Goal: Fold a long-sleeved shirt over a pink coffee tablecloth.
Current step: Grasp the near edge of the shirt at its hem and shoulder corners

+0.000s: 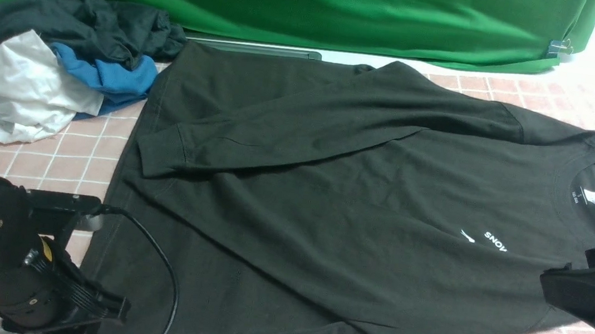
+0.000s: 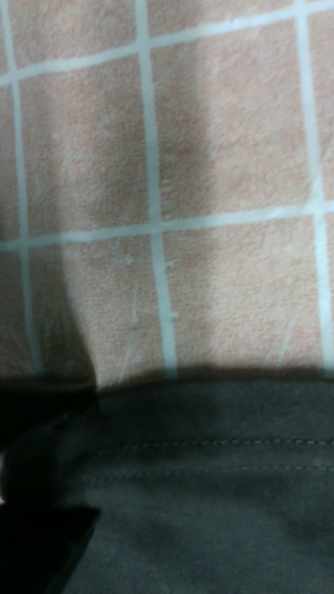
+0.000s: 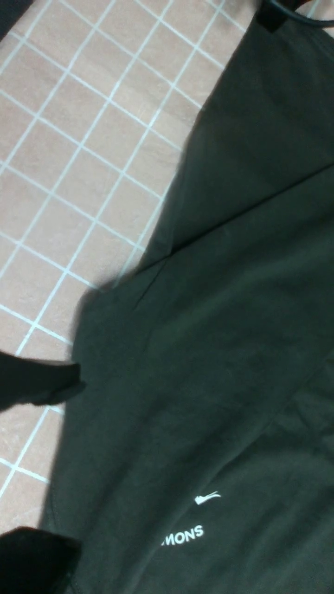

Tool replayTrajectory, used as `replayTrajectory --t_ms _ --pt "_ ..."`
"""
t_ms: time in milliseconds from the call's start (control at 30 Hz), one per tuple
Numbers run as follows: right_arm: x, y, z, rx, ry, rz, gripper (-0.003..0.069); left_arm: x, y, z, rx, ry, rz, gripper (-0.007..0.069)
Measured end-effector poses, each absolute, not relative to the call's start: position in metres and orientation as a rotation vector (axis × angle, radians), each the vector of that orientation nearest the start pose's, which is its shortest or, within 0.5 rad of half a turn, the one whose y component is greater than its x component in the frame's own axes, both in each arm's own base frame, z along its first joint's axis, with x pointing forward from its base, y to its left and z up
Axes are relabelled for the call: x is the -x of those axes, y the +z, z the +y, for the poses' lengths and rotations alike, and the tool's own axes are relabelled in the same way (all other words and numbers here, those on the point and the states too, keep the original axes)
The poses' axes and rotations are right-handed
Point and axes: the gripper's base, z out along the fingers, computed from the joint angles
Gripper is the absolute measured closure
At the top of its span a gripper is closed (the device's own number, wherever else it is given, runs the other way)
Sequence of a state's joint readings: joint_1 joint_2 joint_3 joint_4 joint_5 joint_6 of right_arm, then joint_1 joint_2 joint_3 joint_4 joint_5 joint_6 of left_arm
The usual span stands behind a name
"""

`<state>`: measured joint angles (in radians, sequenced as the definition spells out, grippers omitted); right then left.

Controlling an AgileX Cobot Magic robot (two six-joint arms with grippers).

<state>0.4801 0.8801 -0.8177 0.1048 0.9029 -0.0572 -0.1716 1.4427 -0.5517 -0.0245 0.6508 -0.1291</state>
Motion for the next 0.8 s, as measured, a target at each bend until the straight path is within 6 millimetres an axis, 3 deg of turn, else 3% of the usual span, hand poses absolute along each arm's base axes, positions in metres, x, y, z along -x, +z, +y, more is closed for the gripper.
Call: replayTrajectory --t_ms 67,133,267,400,600,733,800 --pt "-0.137 0.324 0.080 0.610 0.319 2.384 0.0253 -0.199 0.153 -0.036 -0.028 -0.059 3.030 0.0530" --pt "-0.138 0.325 0.080 0.605 0.325 2.374 0.0253 -0.200 0.154 -0.037 -0.030 -0.059 3.035 0.0568" --pt "-0.139 0.325 0.080 0.604 0.315 2.367 0.0253 -0.196 0.158 -0.036 -0.072 -0.049 3.065 0.0568" --pt "-0.151 0.316 0.073 0.519 0.187 2.439 0.0253 -0.188 0.182 -0.035 -0.114 -0.058 3.022 0.0568" --pt "-0.183 0.277 0.057 0.427 0.016 2.648 0.0253 -0.173 0.220 -0.034 -0.184 -0.107 2.867 0.0568" --pt "-0.199 0.240 0.057 0.470 -0.014 2.806 0.0241 -0.161 0.241 -0.034 -0.239 -0.142 2.751 0.0568" --pt "-0.203 0.231 0.058 0.444 -0.013 2.844 0.0227 -0.158 0.245 -0.034 -0.241 -0.147 2.721 0.0568"
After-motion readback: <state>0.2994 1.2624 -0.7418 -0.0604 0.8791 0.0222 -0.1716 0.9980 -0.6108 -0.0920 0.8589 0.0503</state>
